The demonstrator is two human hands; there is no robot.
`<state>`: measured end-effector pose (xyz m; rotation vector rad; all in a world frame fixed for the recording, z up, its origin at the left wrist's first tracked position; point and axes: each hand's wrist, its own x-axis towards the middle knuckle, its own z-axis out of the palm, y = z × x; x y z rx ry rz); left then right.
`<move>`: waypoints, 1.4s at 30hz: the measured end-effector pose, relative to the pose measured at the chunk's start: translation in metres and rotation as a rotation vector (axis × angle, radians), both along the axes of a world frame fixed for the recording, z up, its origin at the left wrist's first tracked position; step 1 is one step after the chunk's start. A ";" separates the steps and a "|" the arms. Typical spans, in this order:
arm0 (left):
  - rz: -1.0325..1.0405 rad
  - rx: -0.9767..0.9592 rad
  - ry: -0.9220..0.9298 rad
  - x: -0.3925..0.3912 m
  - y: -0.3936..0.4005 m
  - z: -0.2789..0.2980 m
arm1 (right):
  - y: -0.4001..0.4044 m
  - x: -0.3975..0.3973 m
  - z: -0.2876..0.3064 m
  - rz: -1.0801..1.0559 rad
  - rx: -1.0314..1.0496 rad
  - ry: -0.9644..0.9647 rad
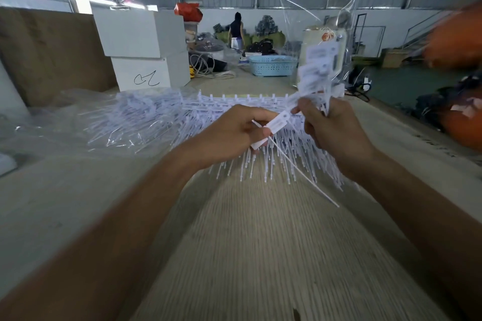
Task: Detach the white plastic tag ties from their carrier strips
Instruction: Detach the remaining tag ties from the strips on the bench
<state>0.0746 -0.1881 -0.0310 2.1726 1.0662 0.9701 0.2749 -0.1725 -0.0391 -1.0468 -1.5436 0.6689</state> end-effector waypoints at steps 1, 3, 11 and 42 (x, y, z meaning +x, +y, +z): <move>0.005 0.016 -0.011 0.000 0.000 0.000 | -0.001 -0.003 -0.002 0.012 -0.025 0.003; 0.044 0.056 -0.051 -0.001 0.001 0.000 | -0.003 -0.008 -0.006 0.036 -0.094 0.032; 0.151 0.123 -0.211 -0.004 0.003 0.000 | -0.011 -0.015 -0.006 0.208 -0.209 0.003; 0.007 -0.668 -0.615 0.008 -0.003 0.006 | -0.015 -0.010 0.001 0.192 0.258 -0.388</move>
